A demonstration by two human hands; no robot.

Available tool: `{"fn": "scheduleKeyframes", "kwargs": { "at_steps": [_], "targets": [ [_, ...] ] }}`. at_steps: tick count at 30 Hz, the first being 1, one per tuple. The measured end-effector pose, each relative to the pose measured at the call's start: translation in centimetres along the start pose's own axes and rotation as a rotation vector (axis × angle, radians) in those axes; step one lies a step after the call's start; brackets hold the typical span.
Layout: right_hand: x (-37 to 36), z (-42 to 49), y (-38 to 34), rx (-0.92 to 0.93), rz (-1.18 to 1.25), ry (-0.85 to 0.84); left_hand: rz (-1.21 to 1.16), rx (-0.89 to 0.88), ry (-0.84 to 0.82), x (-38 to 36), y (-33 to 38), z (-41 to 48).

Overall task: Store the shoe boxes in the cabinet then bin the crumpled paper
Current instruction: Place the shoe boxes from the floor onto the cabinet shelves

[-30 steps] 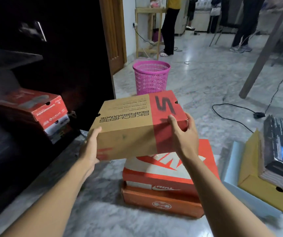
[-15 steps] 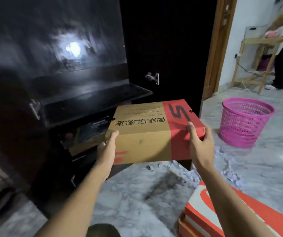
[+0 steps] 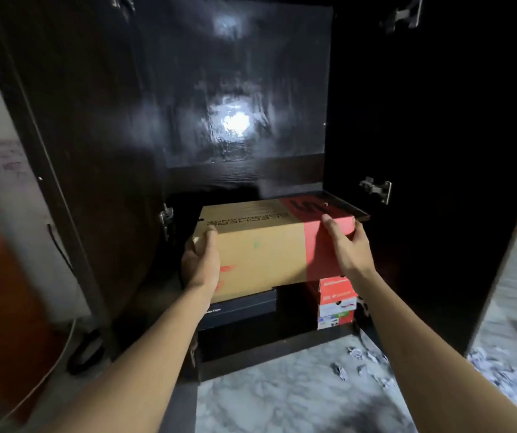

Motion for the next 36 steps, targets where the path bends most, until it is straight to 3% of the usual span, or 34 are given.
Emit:
{"fn": "scheduleKeyframes", "kwargs": {
  "at_steps": [3, 9, 19, 24, 28, 32, 36],
  "targets": [
    [-1.4, 2.0, 0.6, -0.001, 0.000, 0.044, 0.019, -0.108, 0.026, -1.5, 0.5, 0.5],
    [-1.7, 3.5, 2.3, 0.004, 0.073, 0.065, 0.074, -0.094, 0.147, -3.3, 0.4, 0.6],
    [-2.9, 3.6, 1.7, 0.093, 0.221, 0.058, -0.043, -0.213, 0.296, -3.4, 1.3, 1.6],
    [-6.1, 4.8, 1.7, 0.086, 0.229, -0.093, -0.078, -0.094, 0.261, -3.9, -0.3, 5.4],
    [-9.0, 6.0, 3.3, 0.075, 0.178, -0.205, 0.005, -0.106, 0.190, -4.2, -1.8, 7.5],
    [-10.9, 7.1, 4.9, 0.073, -0.049, -0.201, 0.109, -0.312, 0.277, -5.0, -2.9, 8.9],
    [-11.6, 6.1, 5.2, 0.241, -0.210, 0.057, 0.450, -0.768, 0.416, -5.7, -4.1, 7.9]
  ]
}}
Point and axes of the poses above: each hand's wrist, its own z-axis towards the middle knuckle, its own x-axis out of the back of the hand, y = z × x, the point moved 3 cm from there along z, towards the middle knuckle, and after that the axes turned 13 degrees about y, right-handed, at the moved point
